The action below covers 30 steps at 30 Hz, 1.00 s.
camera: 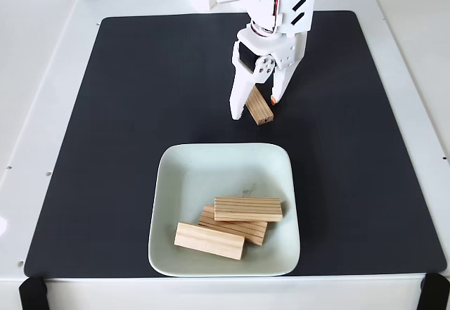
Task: Pick up the wooden block and place them on the plate.
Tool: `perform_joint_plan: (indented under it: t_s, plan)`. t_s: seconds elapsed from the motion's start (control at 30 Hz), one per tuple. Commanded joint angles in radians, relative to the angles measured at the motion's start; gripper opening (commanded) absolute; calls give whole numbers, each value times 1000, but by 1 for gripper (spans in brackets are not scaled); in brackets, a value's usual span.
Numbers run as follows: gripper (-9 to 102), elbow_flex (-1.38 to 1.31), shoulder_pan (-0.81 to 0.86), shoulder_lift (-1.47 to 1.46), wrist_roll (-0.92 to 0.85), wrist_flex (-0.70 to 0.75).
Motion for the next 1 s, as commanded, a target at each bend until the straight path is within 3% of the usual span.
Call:
perform_joint_plan:
  t_s: [0.0,0.07,0.4,0.57,0.77,0.97]
  plan:
    - [8,18,-9,5,9,-8]
    - [-2,34,-9,5,9,-8]
    - [-1,78,-12,38,-5,2]
    - [-1,178,-44,199,-15,5]
    - [0,336,-69,456,-166,6]
    - [0,417,-9,693,-537,8]
